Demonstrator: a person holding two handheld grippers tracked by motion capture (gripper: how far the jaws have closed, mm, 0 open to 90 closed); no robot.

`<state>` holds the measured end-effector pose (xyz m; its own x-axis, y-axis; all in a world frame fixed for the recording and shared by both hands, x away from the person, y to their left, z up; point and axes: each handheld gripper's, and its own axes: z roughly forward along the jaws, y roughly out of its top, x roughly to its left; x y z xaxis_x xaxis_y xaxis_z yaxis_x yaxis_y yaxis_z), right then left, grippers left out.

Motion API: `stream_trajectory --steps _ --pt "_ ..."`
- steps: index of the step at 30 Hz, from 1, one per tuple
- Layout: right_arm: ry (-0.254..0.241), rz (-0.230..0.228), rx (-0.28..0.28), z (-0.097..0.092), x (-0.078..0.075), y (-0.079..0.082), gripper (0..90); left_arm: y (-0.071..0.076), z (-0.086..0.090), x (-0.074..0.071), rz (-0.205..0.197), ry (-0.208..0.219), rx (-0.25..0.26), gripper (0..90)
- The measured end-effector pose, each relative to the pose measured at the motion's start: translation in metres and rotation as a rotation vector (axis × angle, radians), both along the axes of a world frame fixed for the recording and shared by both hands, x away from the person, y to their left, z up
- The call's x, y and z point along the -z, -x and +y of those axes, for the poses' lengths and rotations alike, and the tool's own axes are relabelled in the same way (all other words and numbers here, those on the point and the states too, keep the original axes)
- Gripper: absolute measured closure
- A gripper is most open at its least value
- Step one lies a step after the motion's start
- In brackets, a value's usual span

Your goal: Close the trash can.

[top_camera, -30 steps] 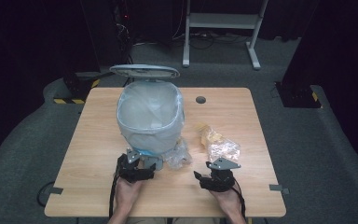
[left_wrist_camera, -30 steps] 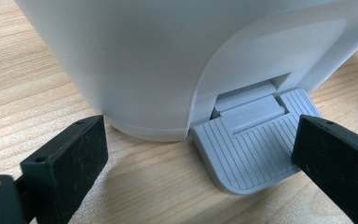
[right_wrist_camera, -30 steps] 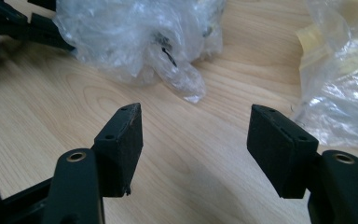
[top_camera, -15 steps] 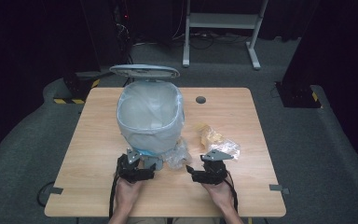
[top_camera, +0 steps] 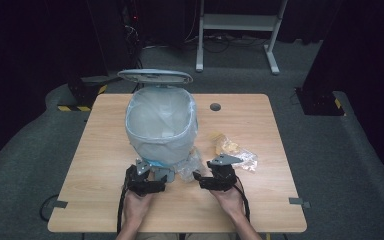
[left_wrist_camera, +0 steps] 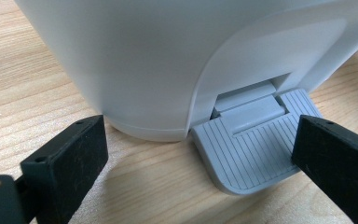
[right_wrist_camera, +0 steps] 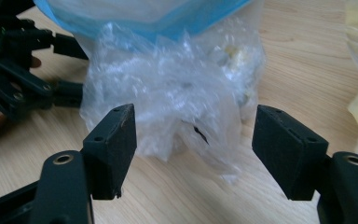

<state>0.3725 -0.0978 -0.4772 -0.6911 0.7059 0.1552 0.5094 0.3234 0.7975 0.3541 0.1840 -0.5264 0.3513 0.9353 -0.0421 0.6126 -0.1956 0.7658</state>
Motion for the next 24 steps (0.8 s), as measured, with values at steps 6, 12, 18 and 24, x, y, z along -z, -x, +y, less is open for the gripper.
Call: stream_trajectory --steps 6,12,18,24 --pt "-0.005 0.001 -0.010 0.009 -0.001 -0.007 32.2 0.000 0.000 0.000 0.001 0.001 0.000 3.9" --pt "-0.014 -0.015 -0.019 0.016 -0.002 -0.012 35.7 0.000 0.000 0.000 0.001 0.002 0.000 3.9" --pt "-0.001 0.007 -0.053 0.021 0.008 -0.016 44.1 0.000 0.000 0.000 0.001 0.004 0.000 3.9" --pt "0.020 0.024 -0.077 0.024 0.016 -0.019 55.8 0.000 0.000 0.000 0.001 0.004 0.000 3.9"
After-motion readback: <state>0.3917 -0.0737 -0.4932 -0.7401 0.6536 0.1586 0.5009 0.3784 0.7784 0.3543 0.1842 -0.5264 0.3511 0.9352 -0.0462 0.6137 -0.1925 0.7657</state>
